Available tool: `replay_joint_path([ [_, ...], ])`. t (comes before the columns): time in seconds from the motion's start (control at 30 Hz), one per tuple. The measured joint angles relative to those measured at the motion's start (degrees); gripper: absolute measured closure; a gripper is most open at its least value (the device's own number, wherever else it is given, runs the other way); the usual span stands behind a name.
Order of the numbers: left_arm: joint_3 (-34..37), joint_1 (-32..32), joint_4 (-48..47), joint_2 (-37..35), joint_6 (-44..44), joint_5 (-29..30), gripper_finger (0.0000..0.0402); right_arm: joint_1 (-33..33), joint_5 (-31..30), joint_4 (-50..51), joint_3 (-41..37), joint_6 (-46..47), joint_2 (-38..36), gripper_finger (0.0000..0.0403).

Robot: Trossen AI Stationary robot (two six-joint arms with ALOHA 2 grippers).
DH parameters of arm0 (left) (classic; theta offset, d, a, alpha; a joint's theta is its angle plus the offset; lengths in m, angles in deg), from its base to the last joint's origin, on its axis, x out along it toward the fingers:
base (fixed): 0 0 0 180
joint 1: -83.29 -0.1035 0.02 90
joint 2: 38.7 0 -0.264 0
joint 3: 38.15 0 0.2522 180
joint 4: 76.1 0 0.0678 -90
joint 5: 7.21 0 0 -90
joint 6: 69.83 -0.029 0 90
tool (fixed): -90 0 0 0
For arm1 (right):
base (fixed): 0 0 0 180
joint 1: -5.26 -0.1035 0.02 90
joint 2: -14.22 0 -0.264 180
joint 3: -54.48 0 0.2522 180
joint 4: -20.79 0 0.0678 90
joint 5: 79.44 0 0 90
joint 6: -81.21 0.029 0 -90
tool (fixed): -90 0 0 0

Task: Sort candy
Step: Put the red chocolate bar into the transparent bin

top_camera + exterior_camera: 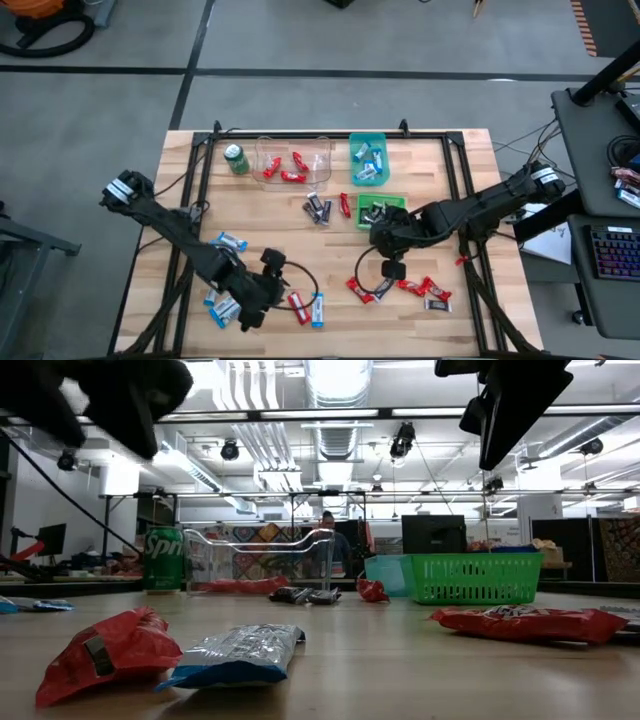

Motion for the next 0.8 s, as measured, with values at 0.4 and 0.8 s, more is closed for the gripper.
replay_joint_path([
  [0.4,-4.05,0.06,0.44,12.78,-0.19,-0.23,0.0204,0.00,0.03,0.02,0.00,-0.02,0.02,0.0339],
  [0.8,-7.72,0.11,0.78,20.49,-1.05,-1.73,0.0205,-1.12,1.17,0.04,0.00,0.20,0.09,0.0339],
])
